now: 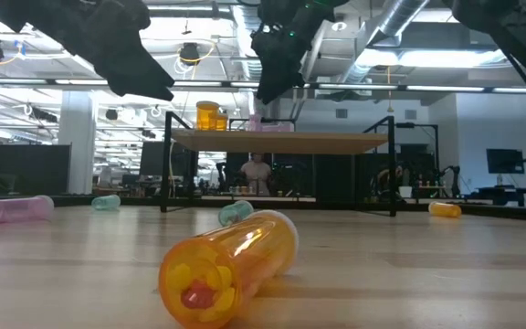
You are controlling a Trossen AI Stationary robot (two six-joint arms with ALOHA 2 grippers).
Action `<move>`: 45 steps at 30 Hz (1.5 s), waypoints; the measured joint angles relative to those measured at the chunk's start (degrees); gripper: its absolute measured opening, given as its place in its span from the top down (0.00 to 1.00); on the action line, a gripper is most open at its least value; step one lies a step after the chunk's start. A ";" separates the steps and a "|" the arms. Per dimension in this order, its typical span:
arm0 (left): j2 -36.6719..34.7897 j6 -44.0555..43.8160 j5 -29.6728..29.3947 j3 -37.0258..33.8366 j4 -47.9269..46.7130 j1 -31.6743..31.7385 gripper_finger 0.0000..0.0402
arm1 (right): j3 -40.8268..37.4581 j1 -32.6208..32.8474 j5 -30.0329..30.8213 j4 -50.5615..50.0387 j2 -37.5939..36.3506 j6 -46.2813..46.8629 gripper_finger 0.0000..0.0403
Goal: Pick and place medicine bottles onto shelf by color
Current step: Put the bottom small pink pill bottle aligned with the other small pink bottle on the shelf
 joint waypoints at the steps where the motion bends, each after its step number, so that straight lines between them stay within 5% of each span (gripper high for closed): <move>1: 0.00 0.00 -0.02 0.00 0.00 0.00 0.33 | 0.00 0.00 0.00 -0.54 -0.13 -0.04 0.58; 16: 0.00 -0.98 0.02 -0.02 -2.60 0.00 0.33 | -4.45 2.90 -0.77 -2.73 -11.93 -1.93 0.63; 30: -0.02 -1.34 0.09 -0.02 0.12 0.00 0.33 | -54.53 0.24 -1.07 39.86 -36.13 -3.47 0.63; 34: -0.02 -1.33 0.11 -0.02 0.55 0.00 0.33 | -60.05 0.43 -1.10 44.85 -36.71 -5.47 0.60; 45: 0.00 -1.88 0.21 -0.02 -0.14 -0.04 0.33 | -60.48 -0.26 1.46 45.25 -30.31 -5.44 0.35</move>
